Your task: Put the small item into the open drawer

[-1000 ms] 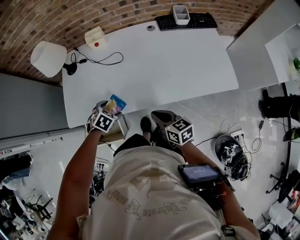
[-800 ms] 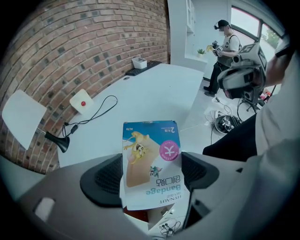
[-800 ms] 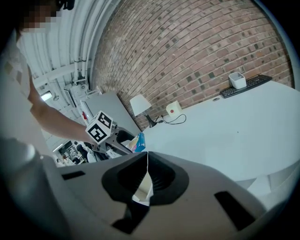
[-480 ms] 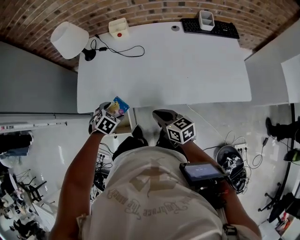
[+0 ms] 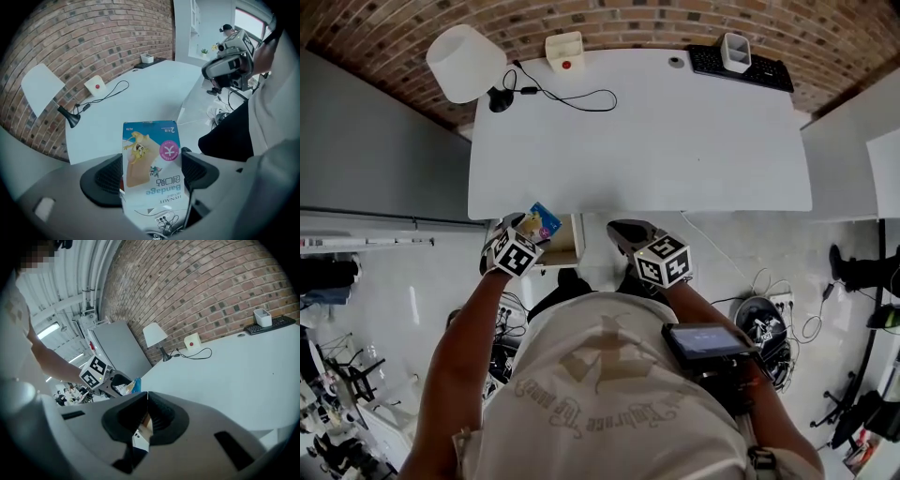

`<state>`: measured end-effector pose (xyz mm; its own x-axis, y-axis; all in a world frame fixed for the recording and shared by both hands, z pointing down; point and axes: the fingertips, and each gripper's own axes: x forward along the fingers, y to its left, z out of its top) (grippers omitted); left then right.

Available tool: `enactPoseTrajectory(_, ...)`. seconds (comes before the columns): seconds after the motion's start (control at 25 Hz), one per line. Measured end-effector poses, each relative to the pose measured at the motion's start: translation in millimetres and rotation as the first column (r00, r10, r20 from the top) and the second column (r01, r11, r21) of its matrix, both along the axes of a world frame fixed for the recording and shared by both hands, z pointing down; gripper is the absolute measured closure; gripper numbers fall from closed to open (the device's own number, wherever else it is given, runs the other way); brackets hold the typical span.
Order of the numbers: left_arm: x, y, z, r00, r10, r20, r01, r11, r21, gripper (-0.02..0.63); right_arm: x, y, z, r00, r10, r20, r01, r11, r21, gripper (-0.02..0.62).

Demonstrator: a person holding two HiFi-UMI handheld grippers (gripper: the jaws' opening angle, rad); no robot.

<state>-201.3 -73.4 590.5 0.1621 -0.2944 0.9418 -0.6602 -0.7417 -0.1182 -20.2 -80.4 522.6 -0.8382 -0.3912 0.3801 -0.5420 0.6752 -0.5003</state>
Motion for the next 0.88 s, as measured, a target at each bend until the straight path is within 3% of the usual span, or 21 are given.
enactPoseTrajectory(0.28,-42,21,11,0.999,0.022,-0.048,-0.022,1.0,-0.013,0.21,-44,13,2,0.998,0.03,-0.048,-0.031,0.999,-0.01,0.589)
enactPoseTrajectory(0.88,-121,68,36,0.982,0.143,-0.12,-0.149,0.988,-0.044,0.21,-126,53,14,0.977,0.168,-0.135,-0.173,0.985,-0.024,0.589)
